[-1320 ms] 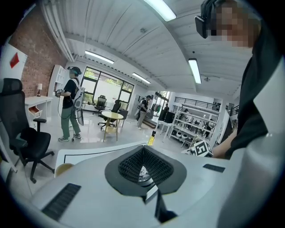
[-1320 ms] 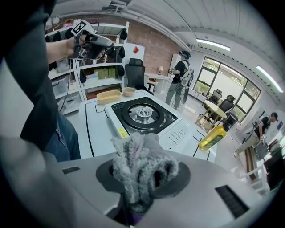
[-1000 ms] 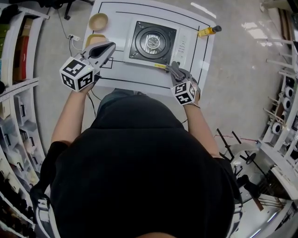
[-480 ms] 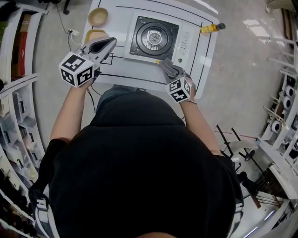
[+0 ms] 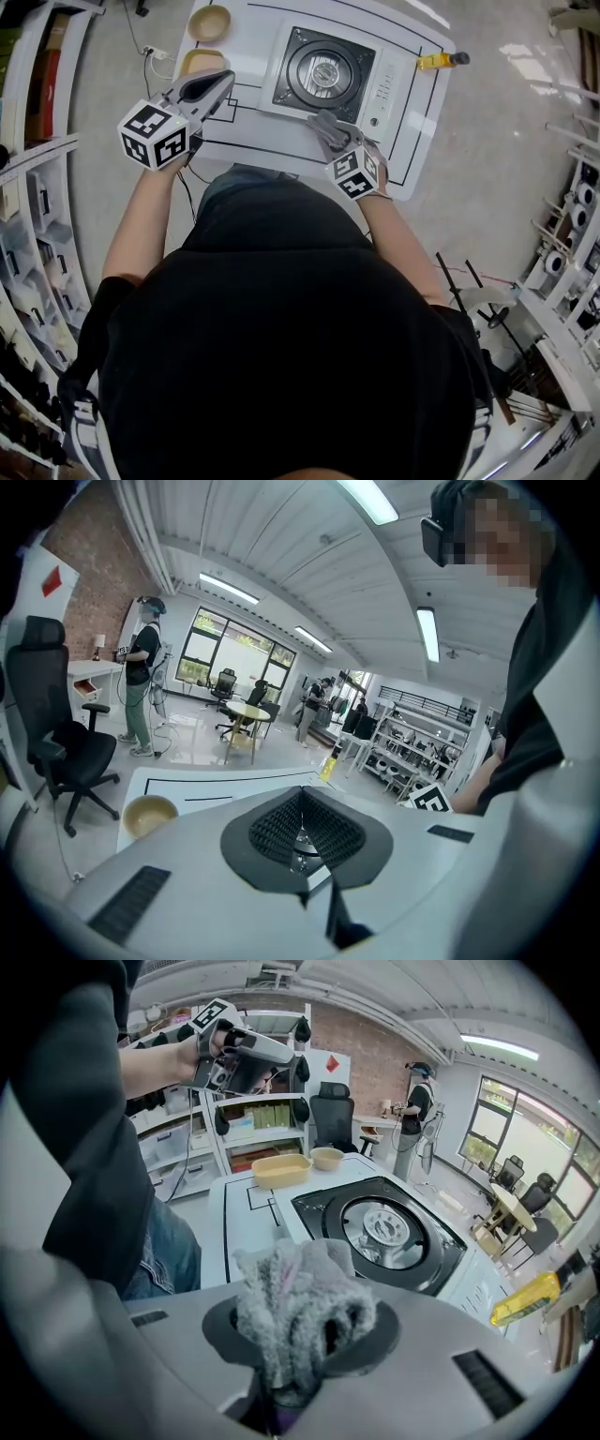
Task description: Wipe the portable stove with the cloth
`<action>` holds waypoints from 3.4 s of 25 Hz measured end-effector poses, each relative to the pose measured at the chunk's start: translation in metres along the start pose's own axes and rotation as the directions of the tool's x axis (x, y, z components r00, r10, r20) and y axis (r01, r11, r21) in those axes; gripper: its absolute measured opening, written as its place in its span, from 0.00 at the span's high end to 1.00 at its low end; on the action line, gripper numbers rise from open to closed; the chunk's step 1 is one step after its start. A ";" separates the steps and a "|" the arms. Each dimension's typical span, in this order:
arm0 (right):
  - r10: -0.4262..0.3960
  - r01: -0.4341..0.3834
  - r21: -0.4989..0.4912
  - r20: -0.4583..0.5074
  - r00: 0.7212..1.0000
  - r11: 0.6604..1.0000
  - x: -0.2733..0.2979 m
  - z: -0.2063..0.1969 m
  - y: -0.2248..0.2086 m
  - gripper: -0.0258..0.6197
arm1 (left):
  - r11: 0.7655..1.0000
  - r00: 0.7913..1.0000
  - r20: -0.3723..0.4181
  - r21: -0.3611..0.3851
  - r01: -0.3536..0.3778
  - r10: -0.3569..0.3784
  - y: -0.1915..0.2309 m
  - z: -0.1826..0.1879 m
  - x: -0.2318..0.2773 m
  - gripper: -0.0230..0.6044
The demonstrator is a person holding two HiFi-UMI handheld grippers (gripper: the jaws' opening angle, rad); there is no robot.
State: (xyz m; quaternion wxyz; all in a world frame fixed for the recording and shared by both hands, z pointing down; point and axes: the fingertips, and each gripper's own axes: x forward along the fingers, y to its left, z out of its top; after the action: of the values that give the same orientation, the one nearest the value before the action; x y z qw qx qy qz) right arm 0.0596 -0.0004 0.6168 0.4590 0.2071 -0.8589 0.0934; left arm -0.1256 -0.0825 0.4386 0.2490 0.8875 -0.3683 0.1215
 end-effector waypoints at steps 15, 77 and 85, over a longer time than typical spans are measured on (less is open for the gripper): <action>0.133 -0.126 -0.146 0.035 0.991 0.981 0.050 0.074 0.041 0.78 | 0.998 0.999 0.005 -0.046 -0.041 0.042 0.034 -0.012 -0.024 0.93; 0.119 -0.142 0.138 0.162 0.980 0.980 0.172 0.215 -0.175 0.78 | 0.988 0.997 -0.073 -0.155 0.027 -0.038 0.138 -0.018 0.053 0.93; 0.086 -0.138 0.248 0.207 0.974 0.959 0.168 0.210 -0.198 0.78 | 0.987 0.994 -0.092 -0.153 0.046 -0.061 0.131 -0.022 0.064 0.93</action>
State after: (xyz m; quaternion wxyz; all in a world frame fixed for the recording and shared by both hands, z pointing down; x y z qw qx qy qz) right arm -0.0929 -0.2973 0.6325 0.3356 0.2245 -0.8903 0.2107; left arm -0.1750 -0.1878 0.5288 0.3359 0.8688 -0.3400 0.1293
